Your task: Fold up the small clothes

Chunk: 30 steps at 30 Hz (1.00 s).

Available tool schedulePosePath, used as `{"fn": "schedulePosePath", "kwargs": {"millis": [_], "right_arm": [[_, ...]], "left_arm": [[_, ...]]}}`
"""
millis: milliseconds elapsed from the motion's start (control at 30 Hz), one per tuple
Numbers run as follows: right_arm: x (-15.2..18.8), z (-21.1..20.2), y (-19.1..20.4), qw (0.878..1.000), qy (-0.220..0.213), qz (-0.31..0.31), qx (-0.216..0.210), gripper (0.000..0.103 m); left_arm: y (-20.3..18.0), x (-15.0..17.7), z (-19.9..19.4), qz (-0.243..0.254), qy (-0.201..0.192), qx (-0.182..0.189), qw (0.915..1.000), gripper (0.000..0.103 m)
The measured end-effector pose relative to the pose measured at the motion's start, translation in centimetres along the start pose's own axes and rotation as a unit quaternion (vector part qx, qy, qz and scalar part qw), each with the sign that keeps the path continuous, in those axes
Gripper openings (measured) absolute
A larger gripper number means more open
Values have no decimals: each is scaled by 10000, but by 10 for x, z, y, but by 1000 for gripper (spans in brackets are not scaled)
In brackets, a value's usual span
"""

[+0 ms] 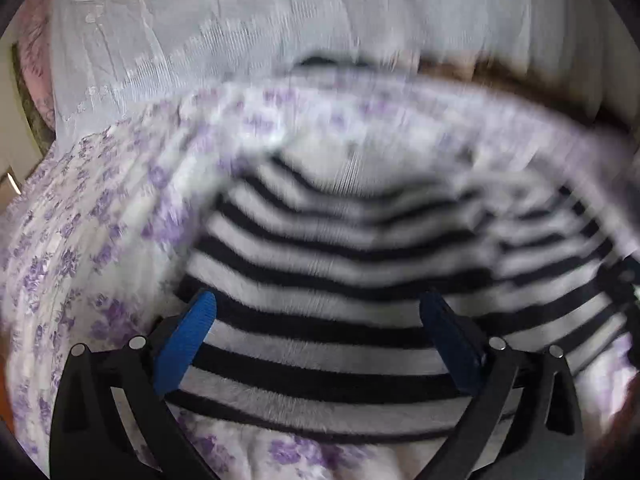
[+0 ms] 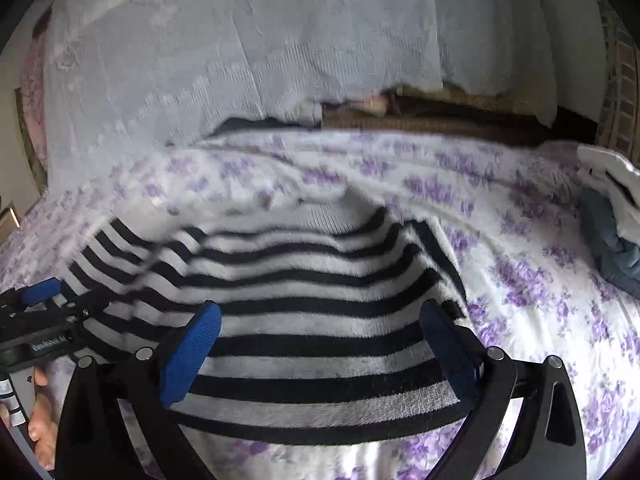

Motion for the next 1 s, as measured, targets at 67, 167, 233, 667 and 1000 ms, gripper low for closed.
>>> {"fn": "schedulePosePath", "kwargs": {"millis": [67,167,233,667,1000], "right_arm": [[3,12,-2,9996,273,19,0,100],[-13,-13,3,9992,-382,65,-103,100],[-27,-9,16,9991,-298,-34,-309,100],[-26,53,18,9995,275,88,-120,100],[-28,31,11,9990,-34,335,-304,100]], "left_arm": [[0,0,-3,-9,-85,-105,9999,99],[-2,-6,-12,64,-251,-115,9996,99],[-5,-16,-14,57,-268,-79,9996,99],[-9,-40,27,-43,-269,134,9995,99],[-6,-34,20,-53,-335,14,9994,99]]}}
Point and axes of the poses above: each gripper's, at about its wrist camera, not at the fingertips, and z roughly the way its jaws point, y to its left, x to its underside, the point moved 6 cm from there along z, roughly the way its jaws point, and after that the axes turned 6 degrees about z, right-handed, at the moved point
